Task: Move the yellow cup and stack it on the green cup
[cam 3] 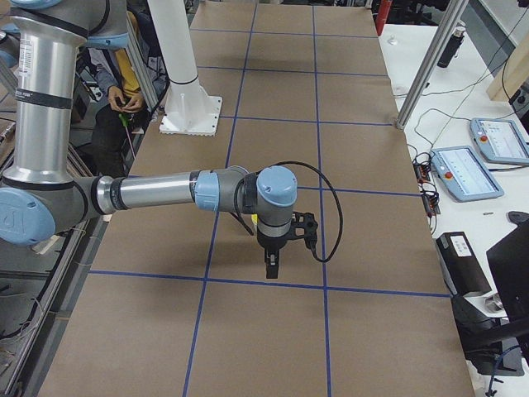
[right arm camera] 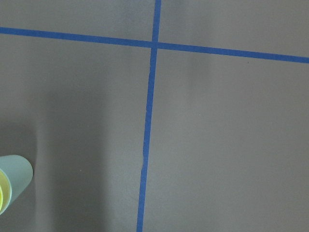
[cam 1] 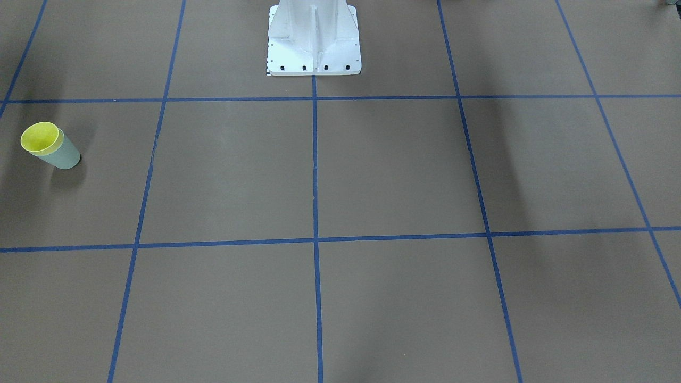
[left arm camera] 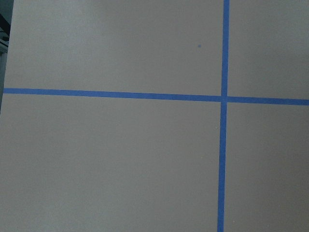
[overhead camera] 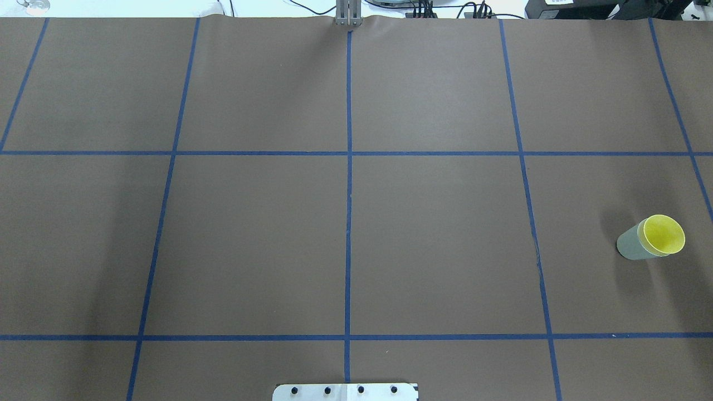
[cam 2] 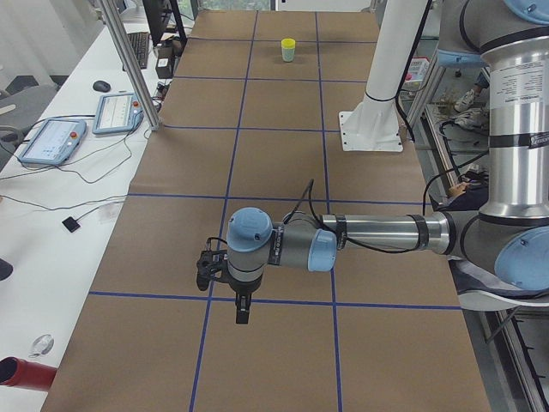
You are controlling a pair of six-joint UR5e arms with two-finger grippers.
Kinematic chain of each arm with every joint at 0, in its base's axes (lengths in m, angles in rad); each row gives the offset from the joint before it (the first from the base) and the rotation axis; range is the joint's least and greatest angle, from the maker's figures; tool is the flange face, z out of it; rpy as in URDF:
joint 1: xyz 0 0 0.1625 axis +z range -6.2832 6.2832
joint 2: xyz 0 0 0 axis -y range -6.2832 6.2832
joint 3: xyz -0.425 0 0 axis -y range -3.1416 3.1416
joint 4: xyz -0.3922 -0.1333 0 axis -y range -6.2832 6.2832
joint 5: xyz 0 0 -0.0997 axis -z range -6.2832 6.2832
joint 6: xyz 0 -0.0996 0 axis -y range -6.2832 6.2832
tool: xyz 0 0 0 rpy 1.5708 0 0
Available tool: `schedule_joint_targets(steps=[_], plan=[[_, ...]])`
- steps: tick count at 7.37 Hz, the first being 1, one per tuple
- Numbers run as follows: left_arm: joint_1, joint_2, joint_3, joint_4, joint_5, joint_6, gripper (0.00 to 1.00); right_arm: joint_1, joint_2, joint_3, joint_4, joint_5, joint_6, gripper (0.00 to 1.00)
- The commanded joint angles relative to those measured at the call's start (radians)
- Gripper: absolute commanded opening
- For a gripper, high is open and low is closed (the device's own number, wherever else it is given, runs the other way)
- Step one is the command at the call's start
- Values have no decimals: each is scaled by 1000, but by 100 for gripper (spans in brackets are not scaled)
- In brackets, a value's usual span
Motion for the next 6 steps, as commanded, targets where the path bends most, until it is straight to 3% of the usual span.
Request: schedule_joint_targets(steps=[1, 6], plan=[[0, 0, -3, -5, -1, 1, 100, 0, 1, -1, 4, 2, 0, 100], [0, 0, -6, -5, -1, 1, 100, 0, 1, -33, 5, 5, 0, 100]])
